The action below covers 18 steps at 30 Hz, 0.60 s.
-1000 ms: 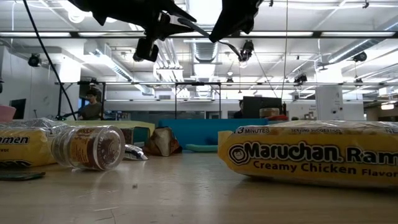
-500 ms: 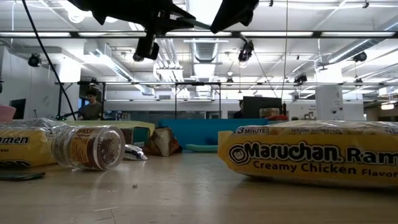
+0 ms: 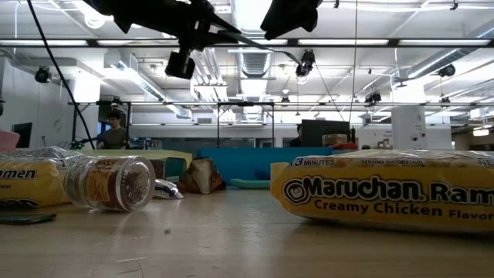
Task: Pick & Place Food Item
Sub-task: Put the light blue spoon into the yellow transparent bin
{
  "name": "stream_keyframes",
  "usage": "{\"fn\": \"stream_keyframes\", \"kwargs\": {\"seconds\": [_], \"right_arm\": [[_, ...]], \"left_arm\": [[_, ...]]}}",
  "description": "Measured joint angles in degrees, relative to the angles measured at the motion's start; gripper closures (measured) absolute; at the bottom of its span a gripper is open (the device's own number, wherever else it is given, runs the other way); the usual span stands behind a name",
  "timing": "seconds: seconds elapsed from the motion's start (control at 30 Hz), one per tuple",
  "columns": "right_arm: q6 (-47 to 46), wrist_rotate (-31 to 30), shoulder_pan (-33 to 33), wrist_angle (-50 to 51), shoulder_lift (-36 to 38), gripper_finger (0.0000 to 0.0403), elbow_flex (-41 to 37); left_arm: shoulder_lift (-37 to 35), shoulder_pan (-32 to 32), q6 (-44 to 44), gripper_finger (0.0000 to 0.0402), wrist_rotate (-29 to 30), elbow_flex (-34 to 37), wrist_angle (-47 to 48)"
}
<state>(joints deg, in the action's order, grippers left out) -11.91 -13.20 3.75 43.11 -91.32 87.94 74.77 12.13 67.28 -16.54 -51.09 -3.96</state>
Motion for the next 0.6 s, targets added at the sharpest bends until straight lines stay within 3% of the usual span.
{"fn": "stream_keyframes", "kwargs": {"seconds": [0.17,0.3,0.6], "right_arm": [[-2.17,-0.17,0.03,1.06,1.43,0.017,0.38],[-3.94,-0.79,0.09,1.66,3.14,0.0145,0.96],[-4.87,-4.86,0.11,4.57,5.77,0.0137,0.85]], "left_arm": [[-3.85,2.78,-3.51,0.0361,0.59,0.0,6.18],[-10.0,5.93,-8.66,0.0361,3.94,0.0,14.52],[-26.35,11.62,-15.88,0.0361,21.32,0.0,39.08]]}}
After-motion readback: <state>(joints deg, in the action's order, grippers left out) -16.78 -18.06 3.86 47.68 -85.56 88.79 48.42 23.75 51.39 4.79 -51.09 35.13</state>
